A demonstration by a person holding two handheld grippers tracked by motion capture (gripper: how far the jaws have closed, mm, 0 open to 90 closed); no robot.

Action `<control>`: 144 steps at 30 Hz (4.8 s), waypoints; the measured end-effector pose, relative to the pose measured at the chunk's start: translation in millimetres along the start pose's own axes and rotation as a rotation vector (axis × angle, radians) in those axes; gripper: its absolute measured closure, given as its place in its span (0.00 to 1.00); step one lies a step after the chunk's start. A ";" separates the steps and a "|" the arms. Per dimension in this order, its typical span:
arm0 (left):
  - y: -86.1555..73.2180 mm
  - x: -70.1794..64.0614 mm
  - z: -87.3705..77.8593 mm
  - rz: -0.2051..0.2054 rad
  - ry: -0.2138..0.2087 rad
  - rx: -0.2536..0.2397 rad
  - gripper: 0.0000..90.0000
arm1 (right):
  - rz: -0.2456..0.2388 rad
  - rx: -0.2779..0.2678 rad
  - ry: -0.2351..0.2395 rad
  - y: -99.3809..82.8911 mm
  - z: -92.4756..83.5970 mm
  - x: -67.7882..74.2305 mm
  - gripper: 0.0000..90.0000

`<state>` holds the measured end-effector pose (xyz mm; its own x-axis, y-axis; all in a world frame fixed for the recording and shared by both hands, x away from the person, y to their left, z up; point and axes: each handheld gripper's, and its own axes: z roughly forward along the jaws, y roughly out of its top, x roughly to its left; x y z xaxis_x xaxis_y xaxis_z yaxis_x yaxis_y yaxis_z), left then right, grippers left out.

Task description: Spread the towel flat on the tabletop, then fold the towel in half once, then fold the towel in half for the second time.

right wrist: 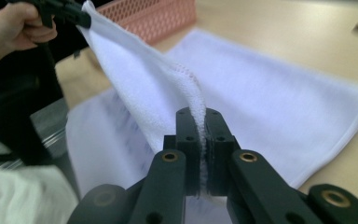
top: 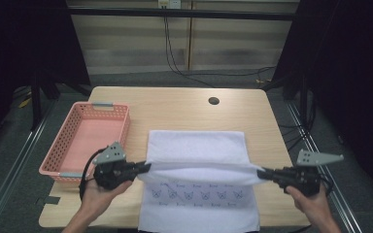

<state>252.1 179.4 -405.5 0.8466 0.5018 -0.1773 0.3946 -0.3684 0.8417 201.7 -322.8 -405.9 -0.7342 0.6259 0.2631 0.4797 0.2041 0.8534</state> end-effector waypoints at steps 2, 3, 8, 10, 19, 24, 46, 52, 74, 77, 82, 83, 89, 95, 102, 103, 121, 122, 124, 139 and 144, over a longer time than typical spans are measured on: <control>-16.6 -4.9 4.3 0.016 -0.008 0.024 0.94 | 0.001 0.033 0.006 -19.1 1.2 5.5 0.96; -24.5 -6.9 6.8 0.009 -0.024 0.037 0.94 | 0.011 0.039 0.015 -27.0 0.7 7.6 0.96; -55.6 -16.7 12.9 -0.010 -0.065 0.090 0.93 | 0.019 0.139 0.060 -55.9 3.6 18.3 0.92; -60.7 -23.3 9.8 -0.011 -0.088 0.092 0.93 | 0.010 0.174 0.072 -61.1 4.0 23.2 0.87; -77.5 -46.2 -6.6 0.054 -0.150 0.179 0.86 | -0.001 0.224 0.178 -71.3 -4.2 44.0 0.72; -74.4 -31.5 -9.7 -0.014 -0.158 0.101 0.76 | 0.024 0.159 0.118 -71.6 -10.5 40.5 0.75; -22.9 38.4 117.0 -0.135 0.007 0.265 0.62 | 0.056 0.258 -0.100 -20.4 108.8 -53.8 0.61; -27.0 38.2 119.6 -0.029 0.076 0.255 0.66 | 0.020 0.293 -0.164 -25.1 123.3 -59.2 0.65; -44.2 -7.7 107.0 0.013 -0.068 0.279 0.94 | -0.016 0.368 -0.123 -56.4 72.4 -22.2 0.89; -46.6 -15.7 102.5 0.023 -0.086 0.299 0.94 | 0.012 0.364 -0.088 -61.1 66.8 -19.8 0.89; -52.2 -22.8 93.4 0.012 -0.143 0.325 0.94 | 0.012 0.383 -0.045 -67.7 58.4 -8.2 0.89; -52.8 -22.8 92.0 0.013 -0.148 0.325 0.93 | 0.015 0.391 -0.039 -68.0 57.2 -6.6 0.88; -36.4 -8.4 85.8 -0.015 -0.115 0.236 0.75 | 0.046 0.290 -0.067 -57.6 52.7 -15.0 0.71; -22.2 15.5 83.5 -0.050 -0.015 0.197 0.71 | 0.052 0.209 -0.201 -37.1 52.8 -51.6 0.67; -19.9 27.5 82.0 -0.064 0.025 0.189 0.67 | 0.066 0.206 -0.288 -26.4 67.8 -89.3 0.60; -19.4 31.9 82.6 -0.072 0.027 0.182 0.67 | 0.081 0.202 -0.294 -25.0 74.8 -98.3 0.58; -10.2 58.9 99.5 -0.115 0.144 0.149 0.51 | 0.114 0.265 -0.194 -35.4 82.5 -109.2 0.90; -10.2 62.0 100.3 -0.121 0.141 0.151 0.51 | 0.114 0.265 -0.194 -35.4 82.5 -109.2 0.90; -10.4 66.2 103.6 -0.124 0.154 0.165 0.50 | 0.114 0.264 -0.192 -35.6 82.7 -109.7 0.90; -21.3 80.6 119.5 -0.149 0.190 0.218 0.48 | 0.118 0.263 -0.187 -36.0 82.5 -109.8 0.90; -20.7 79.3 119.9 -0.116 0.146 0.237 0.68 | 0.123 0.256 -0.176 -36.3 82.5 -111.2 0.92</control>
<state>353.9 133.1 -498.1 0.7372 0.6525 -0.1757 0.5729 -0.4658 0.6744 305.6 -337.7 -503.2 -0.5799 0.7734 0.2562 0.6810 0.2876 0.6734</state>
